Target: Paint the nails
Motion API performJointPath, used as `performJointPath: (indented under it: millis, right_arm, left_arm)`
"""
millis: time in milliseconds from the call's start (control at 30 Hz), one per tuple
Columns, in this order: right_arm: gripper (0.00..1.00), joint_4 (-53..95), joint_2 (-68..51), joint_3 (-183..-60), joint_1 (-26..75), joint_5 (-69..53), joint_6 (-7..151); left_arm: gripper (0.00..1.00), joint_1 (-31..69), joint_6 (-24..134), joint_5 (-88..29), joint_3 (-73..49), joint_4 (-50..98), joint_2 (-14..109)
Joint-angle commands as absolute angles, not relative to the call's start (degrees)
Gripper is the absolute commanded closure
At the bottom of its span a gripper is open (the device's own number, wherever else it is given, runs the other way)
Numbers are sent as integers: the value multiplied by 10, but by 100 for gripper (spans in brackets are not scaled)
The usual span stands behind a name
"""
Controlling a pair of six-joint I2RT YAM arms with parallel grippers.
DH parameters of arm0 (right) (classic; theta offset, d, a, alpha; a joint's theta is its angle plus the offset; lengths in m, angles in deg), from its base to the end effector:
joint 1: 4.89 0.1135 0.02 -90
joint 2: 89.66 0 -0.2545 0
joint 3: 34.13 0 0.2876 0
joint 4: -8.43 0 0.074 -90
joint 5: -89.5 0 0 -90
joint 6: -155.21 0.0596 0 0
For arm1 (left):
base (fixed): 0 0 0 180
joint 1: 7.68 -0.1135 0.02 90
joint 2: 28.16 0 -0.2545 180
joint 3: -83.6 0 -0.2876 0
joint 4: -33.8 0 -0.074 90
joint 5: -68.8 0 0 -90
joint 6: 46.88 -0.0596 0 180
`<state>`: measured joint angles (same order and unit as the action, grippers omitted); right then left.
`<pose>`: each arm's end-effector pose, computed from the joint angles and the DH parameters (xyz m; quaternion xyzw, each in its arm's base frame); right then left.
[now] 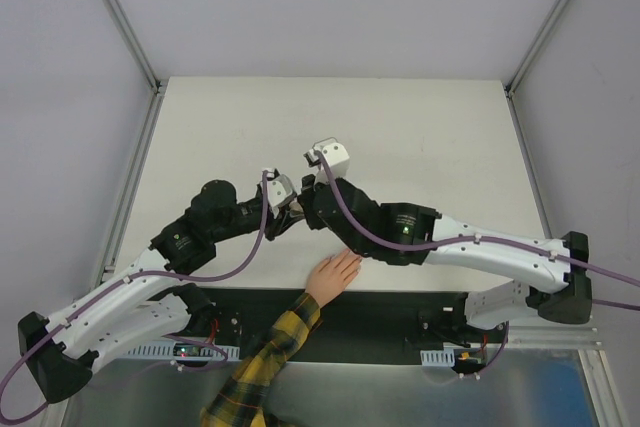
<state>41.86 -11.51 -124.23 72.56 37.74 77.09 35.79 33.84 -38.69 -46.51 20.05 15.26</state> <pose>0.1146 0.3449 0.3779 -0.2678 0.7564 0.1814 0.5686 0.1696 -0.1855 0.3043 0.4196 0.6200 -0.3011 0.5907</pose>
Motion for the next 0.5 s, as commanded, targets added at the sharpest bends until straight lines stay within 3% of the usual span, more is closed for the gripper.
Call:
performJointPath:
  millis: [0,33,133,267,300,467]
  right_arm:
    - [69,440,-192,-1216,687,281,723]
    - [51,440,-211,-1212,680,250,703]
    - [34,456,-229,-1220,657,143,628]
    - [28,492,-236,-1240,629,32,563]
    - [28,494,-236,-1240,623,-46,552]
    - [34,494,-223,-1236,595,-158,490]
  left_arm:
    - [100,348,334,-404,-453,259,138]
    - [100,348,334,-417,-452,259,139]
    - [100,348,338,-474,-450,259,143]
    - [100,348,347,-560,-445,259,158]
    - [100,348,349,-597,-443,259,160]
    - [100,348,360,-676,-438,260,175]
